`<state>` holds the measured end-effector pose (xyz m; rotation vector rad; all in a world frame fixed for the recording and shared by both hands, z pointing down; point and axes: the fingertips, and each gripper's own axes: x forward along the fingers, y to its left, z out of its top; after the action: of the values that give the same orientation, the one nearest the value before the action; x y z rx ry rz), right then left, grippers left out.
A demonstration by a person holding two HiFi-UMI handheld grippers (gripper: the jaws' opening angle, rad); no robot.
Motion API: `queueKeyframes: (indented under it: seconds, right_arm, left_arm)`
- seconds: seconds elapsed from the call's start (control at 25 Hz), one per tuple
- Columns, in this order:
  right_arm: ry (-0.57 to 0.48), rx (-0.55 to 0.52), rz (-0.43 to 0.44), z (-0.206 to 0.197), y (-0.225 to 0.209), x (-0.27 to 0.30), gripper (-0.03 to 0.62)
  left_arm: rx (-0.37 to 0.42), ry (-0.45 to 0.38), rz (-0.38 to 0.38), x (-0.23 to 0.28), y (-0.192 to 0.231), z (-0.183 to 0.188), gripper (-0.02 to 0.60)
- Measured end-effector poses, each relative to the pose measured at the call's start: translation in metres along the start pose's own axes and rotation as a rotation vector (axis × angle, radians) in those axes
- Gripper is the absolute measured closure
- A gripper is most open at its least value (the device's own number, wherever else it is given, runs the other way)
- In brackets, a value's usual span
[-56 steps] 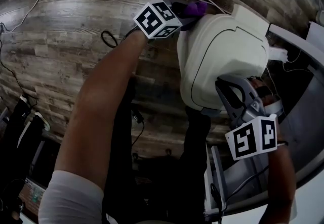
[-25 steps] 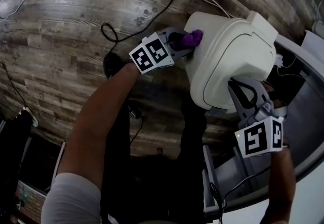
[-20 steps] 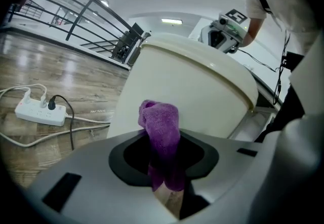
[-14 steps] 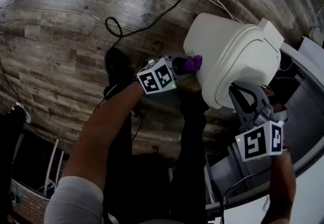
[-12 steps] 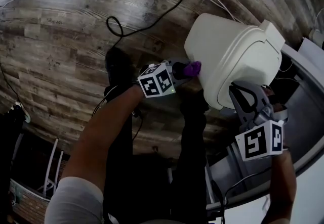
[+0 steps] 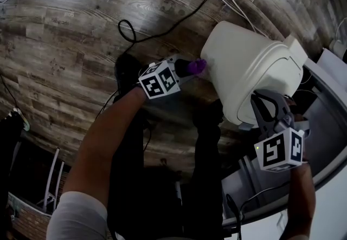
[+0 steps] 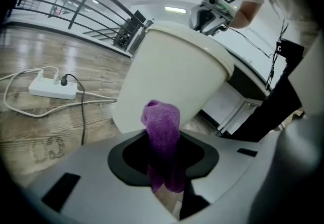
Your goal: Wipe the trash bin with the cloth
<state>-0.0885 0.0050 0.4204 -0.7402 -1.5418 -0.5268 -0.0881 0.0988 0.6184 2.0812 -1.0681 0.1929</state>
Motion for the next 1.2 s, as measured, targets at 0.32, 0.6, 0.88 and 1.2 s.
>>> queueKeyframes:
  seconds: [0.32,0.6,0.88,1.2]
  right_arm:
    - [0.005,-0.052,0.029,0.004,0.000,0.000,0.554]
    - [-0.102,-0.092,0.044,0.007,0.002,-0.004,0.554]
    - [-0.195,-0.185,-0.003,0.008,0.003,-0.006,0.554]
    - [-0.307,-0.201,-0.009,0.003,0.000,-0.007,0.563]
  left_arm:
    - [-0.007,0.005,0.101,-0.005,0.072,0.009,0.468]
    - [0.057,0.009,0.100,0.029,0.108,0.020,0.468]
    - [0.065,-0.042,0.114,0.067,0.151,0.058,0.468]
    - [-0.110,-0.066,0.132,0.102,0.195,0.075,0.468]
